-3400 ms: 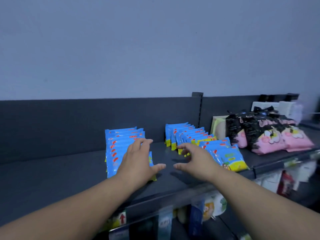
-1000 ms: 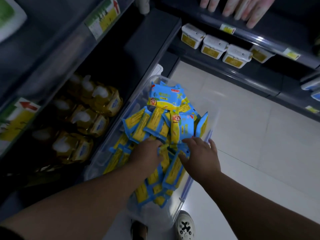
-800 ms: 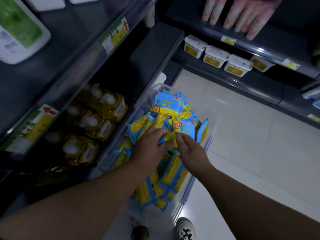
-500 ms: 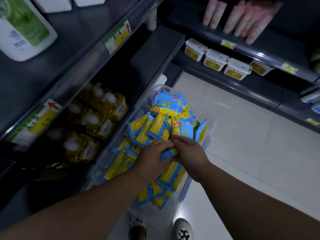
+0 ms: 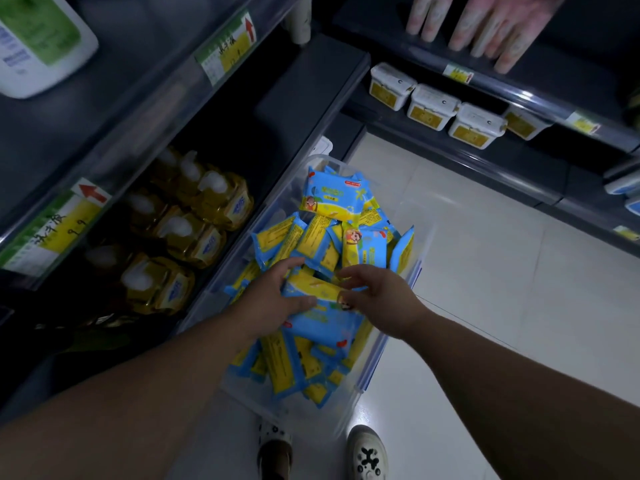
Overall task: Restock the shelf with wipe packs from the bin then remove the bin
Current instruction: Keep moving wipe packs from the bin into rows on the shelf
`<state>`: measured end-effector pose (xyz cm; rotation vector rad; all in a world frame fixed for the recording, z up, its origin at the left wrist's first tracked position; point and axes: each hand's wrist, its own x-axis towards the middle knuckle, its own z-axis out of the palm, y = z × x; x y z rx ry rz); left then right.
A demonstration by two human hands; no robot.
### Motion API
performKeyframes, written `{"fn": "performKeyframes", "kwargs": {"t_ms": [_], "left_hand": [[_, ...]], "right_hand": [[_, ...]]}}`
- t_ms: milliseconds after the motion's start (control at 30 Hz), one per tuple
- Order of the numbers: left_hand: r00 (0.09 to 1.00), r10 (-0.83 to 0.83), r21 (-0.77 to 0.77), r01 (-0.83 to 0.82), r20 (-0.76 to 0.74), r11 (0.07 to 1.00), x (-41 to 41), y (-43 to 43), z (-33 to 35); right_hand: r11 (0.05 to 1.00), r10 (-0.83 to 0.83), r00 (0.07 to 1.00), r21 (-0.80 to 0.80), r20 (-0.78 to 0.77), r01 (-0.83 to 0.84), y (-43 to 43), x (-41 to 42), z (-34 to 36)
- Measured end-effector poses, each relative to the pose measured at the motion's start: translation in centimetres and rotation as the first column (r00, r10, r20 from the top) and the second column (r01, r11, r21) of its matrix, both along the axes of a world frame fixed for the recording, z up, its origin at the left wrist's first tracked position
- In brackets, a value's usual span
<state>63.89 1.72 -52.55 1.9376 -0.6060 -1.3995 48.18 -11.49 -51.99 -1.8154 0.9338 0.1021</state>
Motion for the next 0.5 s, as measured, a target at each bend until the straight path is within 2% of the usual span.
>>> {"fn": "performKeyframes", "kwargs": {"t_ms": [67,100,167,233,267,367,433,500], "left_hand": [[0.995,0.078,-0.022,-0.077,0.06,0.997,0.6,0.3,-0.4],[0.987,0.137,-0.049,-0.133,0.086,0.99,1.0,0.4,-0.5],[0.954,0.249,-0.111,-0.232,0.169,0.966,1.6,0.6,-0.7],[0.916,0.315,-0.15,-0.285,0.248,0.947,2.0,0.7,-0.7],[0.906,0.339,-0.164,-0.305,0.255,0.938,2.1,0.8,-0.9],[0.902,0.352,-0.185,-0.313,0.249,0.932,2.1,1.2,-1.1],[0.904,0.344,-0.168,-0.309,0.255,0.936,2.0,1.5,-1.4],[0.903,0.352,-0.151,-0.323,0.248,0.934,1.6,1.5,-1.4]], "right_hand": [[0.937,0.159,0.971,-0.284,-0.178,-0.206,-0.1,-0.3,-0.8],[0.87,0.259,0.925,-0.348,-0.278,-0.349,-0.1,-0.5,-1.2],[0.715,0.427,0.785,-0.364,-0.449,-0.597,0.2,-0.6,-2.0],[0.613,0.492,0.661,-0.313,-0.567,-0.725,0.5,-0.4,-2.5],[0.585,0.495,0.627,-0.302,-0.602,-0.752,0.7,-0.4,-2.8],[0.54,0.474,0.633,-0.366,-0.612,-0.758,1.0,-0.1,-3.3],[0.496,0.478,0.698,-0.493,-0.533,-0.715,1.1,0.1,-3.6],[0.527,0.487,0.734,-0.511,-0.474,-0.679,0.9,0.1,-3.5]]}}
